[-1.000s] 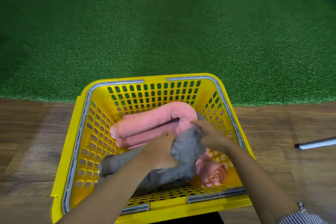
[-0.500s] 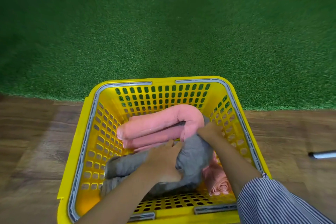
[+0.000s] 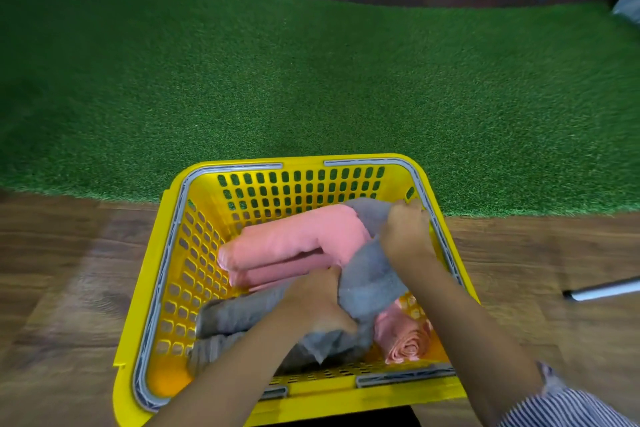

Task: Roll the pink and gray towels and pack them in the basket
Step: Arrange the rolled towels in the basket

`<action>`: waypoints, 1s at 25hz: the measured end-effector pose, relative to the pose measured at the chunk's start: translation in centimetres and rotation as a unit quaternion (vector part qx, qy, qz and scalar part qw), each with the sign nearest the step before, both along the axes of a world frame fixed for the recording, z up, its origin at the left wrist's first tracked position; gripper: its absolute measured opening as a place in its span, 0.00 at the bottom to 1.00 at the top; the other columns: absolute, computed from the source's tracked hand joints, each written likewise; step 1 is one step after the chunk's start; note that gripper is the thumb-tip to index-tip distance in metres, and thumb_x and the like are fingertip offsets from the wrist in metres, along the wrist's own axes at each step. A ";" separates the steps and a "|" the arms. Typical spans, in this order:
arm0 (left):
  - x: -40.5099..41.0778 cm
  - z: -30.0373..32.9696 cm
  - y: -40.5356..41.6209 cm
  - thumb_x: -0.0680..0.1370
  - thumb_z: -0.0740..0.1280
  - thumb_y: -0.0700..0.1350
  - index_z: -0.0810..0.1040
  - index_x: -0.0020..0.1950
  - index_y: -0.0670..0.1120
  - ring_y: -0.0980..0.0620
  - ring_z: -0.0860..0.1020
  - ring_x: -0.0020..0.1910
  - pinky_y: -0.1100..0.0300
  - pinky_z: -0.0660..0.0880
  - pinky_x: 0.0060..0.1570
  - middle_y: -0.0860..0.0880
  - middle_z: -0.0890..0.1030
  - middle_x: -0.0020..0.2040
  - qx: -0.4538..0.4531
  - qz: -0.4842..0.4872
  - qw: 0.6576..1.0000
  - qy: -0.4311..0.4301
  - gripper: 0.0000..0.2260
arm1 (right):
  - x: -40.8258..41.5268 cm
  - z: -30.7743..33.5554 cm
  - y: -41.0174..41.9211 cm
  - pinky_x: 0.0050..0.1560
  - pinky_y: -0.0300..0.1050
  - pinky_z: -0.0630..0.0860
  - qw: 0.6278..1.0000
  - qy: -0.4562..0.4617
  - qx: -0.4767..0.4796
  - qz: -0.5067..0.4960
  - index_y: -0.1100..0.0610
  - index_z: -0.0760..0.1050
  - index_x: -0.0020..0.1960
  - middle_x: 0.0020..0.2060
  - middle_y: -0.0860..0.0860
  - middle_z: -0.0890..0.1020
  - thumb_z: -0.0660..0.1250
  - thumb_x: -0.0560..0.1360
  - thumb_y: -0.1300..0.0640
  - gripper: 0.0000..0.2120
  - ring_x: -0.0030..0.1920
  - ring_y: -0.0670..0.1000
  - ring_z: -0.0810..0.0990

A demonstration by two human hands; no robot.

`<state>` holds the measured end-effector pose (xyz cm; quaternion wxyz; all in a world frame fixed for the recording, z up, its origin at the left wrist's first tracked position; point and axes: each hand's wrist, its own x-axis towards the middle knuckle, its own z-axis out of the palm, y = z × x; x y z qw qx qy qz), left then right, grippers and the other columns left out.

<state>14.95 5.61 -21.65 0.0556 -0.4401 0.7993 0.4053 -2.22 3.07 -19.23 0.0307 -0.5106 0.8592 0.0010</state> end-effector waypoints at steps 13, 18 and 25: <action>6.6 -5.7 -0.1 0.77 0.66 0.54 0.65 0.72 0.59 0.46 0.71 0.66 0.51 0.68 0.65 0.51 0.71 0.69 -0.087 -0.019 0.981 -0.171 0.24 | 0.6 -3.2 0.4 0.61 0.52 0.68 0.977 -0.203 0.013 -0.066 0.65 0.63 0.68 0.63 0.65 0.66 0.65 0.71 0.40 0.36 0.63 0.64 0.68; 6.7 -7.0 0.2 0.74 0.66 0.57 0.62 0.72 0.63 0.45 0.69 0.66 0.46 0.67 0.63 0.51 0.69 0.67 -0.118 -0.071 0.972 -0.193 0.27 | -1.2 -4.0 -4.4 0.59 0.49 0.71 0.950 -0.274 0.006 -0.151 0.68 0.65 0.67 0.63 0.64 0.73 0.67 0.72 0.43 0.35 0.63 0.62 0.72; 7.8 -7.9 -0.2 0.71 0.68 0.57 0.67 0.66 0.54 0.46 0.72 0.61 0.50 0.69 0.63 0.48 0.69 0.66 -0.093 0.022 0.994 -0.049 0.25 | -0.7 -1.0 -4.9 0.44 0.48 0.71 0.972 -0.218 -0.028 -0.084 0.67 0.70 0.54 0.54 0.66 0.77 0.67 0.71 0.60 0.17 0.55 0.63 0.76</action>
